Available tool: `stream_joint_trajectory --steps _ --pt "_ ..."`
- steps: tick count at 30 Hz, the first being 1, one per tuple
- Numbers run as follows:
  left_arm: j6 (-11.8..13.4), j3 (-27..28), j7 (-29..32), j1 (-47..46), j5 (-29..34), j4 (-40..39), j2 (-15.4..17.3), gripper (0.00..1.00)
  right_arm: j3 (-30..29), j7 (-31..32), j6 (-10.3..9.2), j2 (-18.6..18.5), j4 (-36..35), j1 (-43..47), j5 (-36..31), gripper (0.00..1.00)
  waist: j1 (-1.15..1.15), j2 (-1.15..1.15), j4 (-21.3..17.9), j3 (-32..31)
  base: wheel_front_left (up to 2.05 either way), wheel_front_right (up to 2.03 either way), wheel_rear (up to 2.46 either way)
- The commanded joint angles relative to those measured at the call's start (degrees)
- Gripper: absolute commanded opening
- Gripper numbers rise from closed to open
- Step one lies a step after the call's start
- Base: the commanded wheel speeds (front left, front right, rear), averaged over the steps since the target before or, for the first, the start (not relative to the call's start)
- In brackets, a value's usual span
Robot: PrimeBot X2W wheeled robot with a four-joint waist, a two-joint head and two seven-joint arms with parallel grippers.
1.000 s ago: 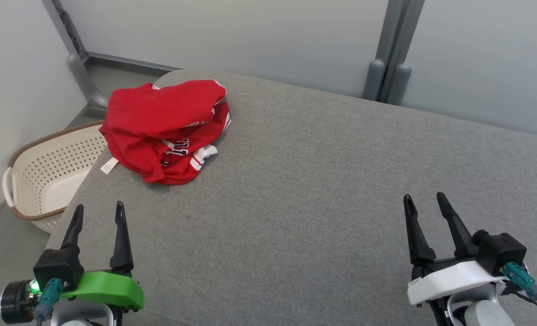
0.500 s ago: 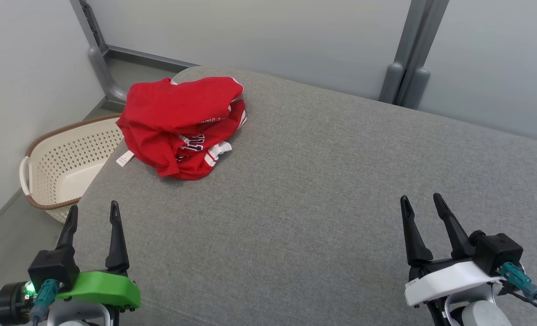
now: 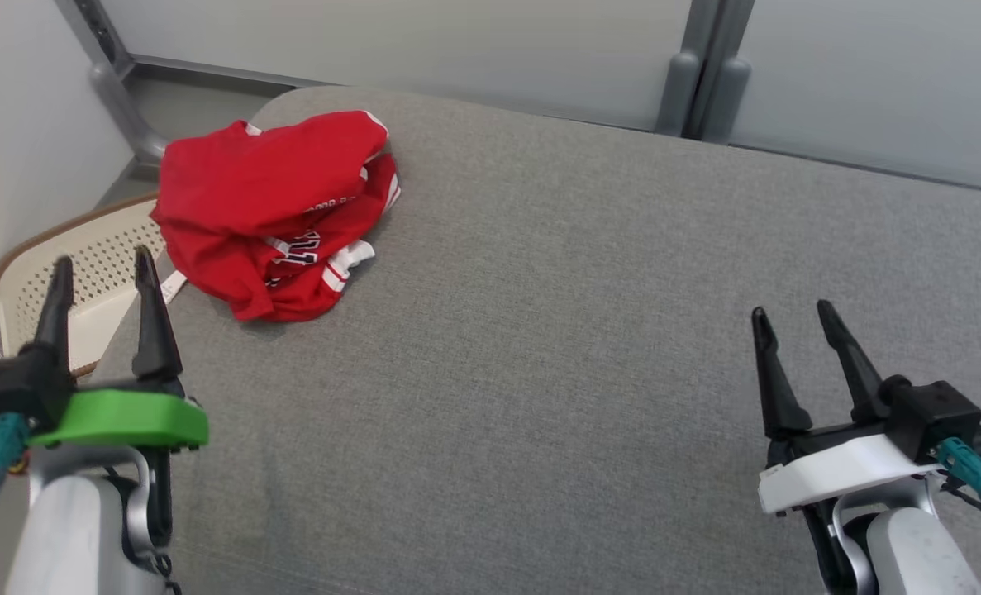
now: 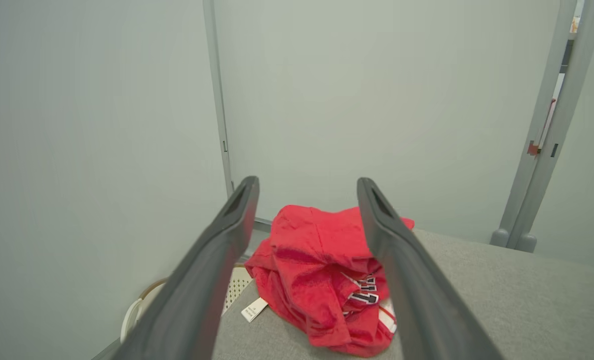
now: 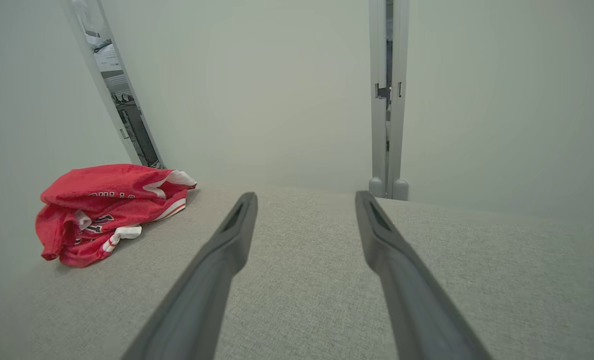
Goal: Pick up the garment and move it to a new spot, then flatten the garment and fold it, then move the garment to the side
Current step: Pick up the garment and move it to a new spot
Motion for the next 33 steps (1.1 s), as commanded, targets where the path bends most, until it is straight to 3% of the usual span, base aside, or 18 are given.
stream_joint_trajectory --steps 1,10,19,26,33 --pt "-0.23 0.57 -0.51 -2.66 -0.82 0.65 0.59 1.00 -0.76 0.47 0.03 -0.77 -0.87 -1.04 -0.66 1.00 0.00 0.00 -4.19 4.63 0.00 0.00 0.00" --pt "-2.16 2.63 -2.01 -17.42 -2.65 6.14 3.82 1.00 -8.42 2.33 0.03 -4.20 -6.98 -3.78 -2.40 1.00 0.00 0.00 -11.93 14.29 0.00 0.00 0.00" --pt "-3.74 3.52 -0.52 -29.24 -3.70 13.43 8.04 1.00 -14.56 3.17 0.03 -5.44 -12.20 -4.94 -2.90 1.00 0.00 0.00 -16.67 21.54 0.00 0.00 0.00" --pt "-5.20 2.90 4.11 -34.12 -4.70 22.34 10.95 1.00 -15.65 3.15 0.03 -5.36 -13.93 -5.08 -2.63 1.00 0.00 0.00 -17.57 24.11 0.00 0.00 0.00" --pt "-6.06 1.07 15.21 -35.09 -6.04 31.74 12.04 1.00 -16.01 3.71 0.03 -4.95 -14.63 -5.28 -2.94 1.00 0.00 0.00 -16.86 24.74 0.00 0.00 0.00"
